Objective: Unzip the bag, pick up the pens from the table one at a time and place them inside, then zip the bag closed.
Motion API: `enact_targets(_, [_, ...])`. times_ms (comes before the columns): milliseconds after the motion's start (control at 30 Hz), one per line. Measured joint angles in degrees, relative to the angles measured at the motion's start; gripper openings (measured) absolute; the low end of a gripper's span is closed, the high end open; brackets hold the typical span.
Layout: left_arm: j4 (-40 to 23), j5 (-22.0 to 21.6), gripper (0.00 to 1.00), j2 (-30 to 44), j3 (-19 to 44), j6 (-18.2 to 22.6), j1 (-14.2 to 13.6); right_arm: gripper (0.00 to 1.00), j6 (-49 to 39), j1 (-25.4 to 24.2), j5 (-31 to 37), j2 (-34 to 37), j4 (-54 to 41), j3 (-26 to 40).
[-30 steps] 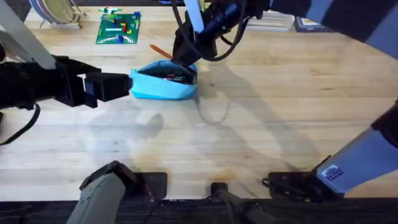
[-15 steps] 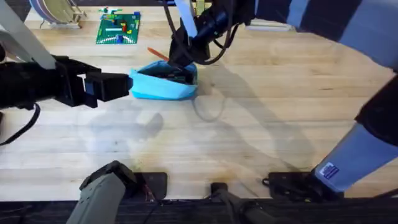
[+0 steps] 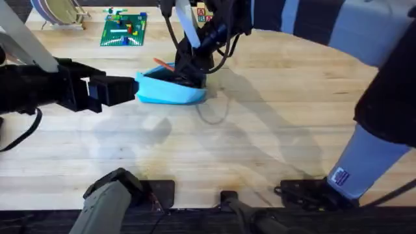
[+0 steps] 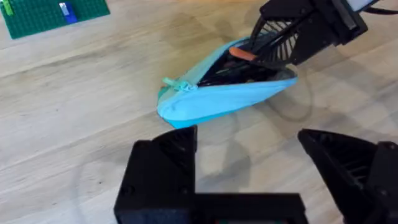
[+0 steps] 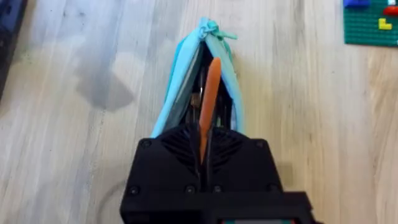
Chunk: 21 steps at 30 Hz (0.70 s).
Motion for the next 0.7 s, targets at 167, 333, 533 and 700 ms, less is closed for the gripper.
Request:
enact_targets(167, [0.0,0.0,0.995,-0.01,0.0,0.0,0.0,0.032,0.0,0.0,-0.02,0.43,0.0,0.0])
enact_targets(333, [0.0,0.0,0.995,0.0,0.0,0.0,0.0,0.032,-0.01,0.0,-0.02,1.67,-0.36,0.0])
enact_targets(533, [0.0,0.0,0.995,0.0,0.0,0.0,0.0,0.032,-0.17,0.04,-0.02,4.15,-1.27,0.0])
enact_targets(700, [0.0,0.0,0.994,-0.01,0.0,0.0,0.0,0.048,-0.2,0.04,-0.03,4.22,-1.3,0.0])
